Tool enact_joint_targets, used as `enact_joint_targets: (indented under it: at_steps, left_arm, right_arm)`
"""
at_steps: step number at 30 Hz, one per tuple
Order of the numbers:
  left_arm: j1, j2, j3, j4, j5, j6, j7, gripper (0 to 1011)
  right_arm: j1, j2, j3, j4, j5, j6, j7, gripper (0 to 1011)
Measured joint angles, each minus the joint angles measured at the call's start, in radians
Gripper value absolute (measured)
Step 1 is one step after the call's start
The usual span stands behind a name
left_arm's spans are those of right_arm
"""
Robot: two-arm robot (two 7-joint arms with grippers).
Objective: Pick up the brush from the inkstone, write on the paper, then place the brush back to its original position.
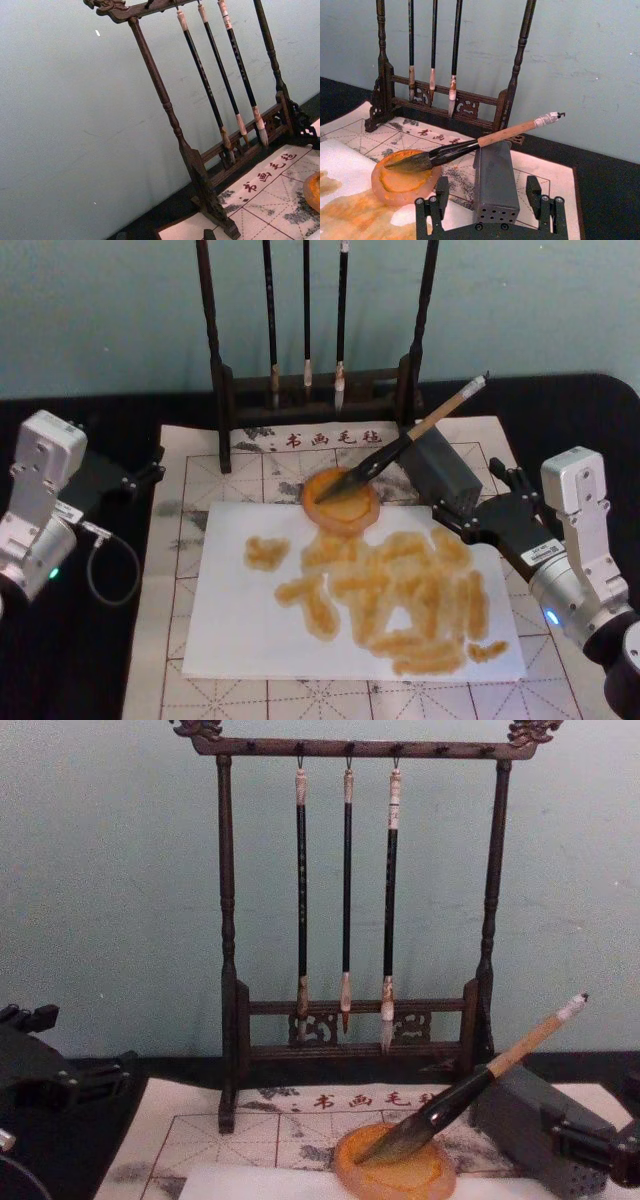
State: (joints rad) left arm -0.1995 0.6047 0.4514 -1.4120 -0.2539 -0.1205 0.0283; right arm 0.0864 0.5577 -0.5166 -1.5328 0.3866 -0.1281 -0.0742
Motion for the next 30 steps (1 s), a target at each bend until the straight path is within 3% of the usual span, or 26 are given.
enact_joint_targets:
  at_steps: [30]
  left_arm:
    - [0.000, 0.000, 0.000, 0.000, 0.000, 0.000, 0.000, 1001]
  right_arm:
    - [0.000, 0.000, 0.000, 0.000, 0.001, 0.000, 0.001, 1002]
